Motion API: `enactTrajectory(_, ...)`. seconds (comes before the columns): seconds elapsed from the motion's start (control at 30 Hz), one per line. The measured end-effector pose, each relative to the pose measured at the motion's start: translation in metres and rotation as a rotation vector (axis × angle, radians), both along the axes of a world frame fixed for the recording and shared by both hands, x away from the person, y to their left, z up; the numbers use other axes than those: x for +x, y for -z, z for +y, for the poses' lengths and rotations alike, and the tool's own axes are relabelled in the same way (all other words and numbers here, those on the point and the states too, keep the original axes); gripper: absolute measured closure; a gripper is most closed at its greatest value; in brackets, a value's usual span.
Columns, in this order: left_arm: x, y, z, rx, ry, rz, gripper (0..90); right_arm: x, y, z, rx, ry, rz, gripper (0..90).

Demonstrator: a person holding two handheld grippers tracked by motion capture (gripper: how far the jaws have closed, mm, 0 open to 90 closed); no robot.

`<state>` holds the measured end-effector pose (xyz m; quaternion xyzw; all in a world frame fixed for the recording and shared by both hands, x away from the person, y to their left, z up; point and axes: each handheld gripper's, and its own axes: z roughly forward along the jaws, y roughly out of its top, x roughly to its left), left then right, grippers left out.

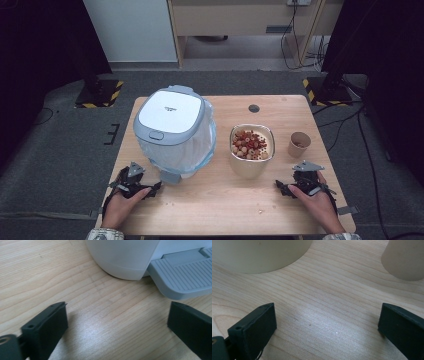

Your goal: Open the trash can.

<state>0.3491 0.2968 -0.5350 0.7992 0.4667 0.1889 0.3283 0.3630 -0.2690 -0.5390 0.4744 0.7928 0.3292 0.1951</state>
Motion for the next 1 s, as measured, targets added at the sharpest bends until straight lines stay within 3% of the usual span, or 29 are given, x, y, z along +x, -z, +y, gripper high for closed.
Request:
enactTrajectory(0.07,0.000,-0.002,0.002,-0.008,-0.010,0.004,8.4,0.000,0.000,0.000,0.000,-0.001,0.000,2.0)
enactTrajectory(0.17,-0.002,-0.008,0.006,-0.060,0.002,0.010,19.7,0.000,0.000,0.000,0.000,0.000,0.000,2.0)
enactTrajectory(0.5,-0.016,-0.031,0.000,-0.063,0.042,-0.056,44.7,0.000,0.000,0.000,-0.001,0.002,-0.001,2.0)
enactTrajectory(0.73,-0.018,-0.039,0.001,-0.090,0.050,-0.062,59.8,0.000,0.000,0.000,-0.001,0.002,0.000,2.0)
enactTrajectory(0.87,-0.022,-0.045,-0.001,-0.114,0.076,-0.102,71.6,0.000,0.000,0.000,0.000,0.002,0.000,2.0)
enactTrajectory(1.0,-0.022,-0.048,-0.006,-0.128,0.094,-0.110,76.4,0.000,0.000,0.000,-0.001,0.002,-0.001,2.0)
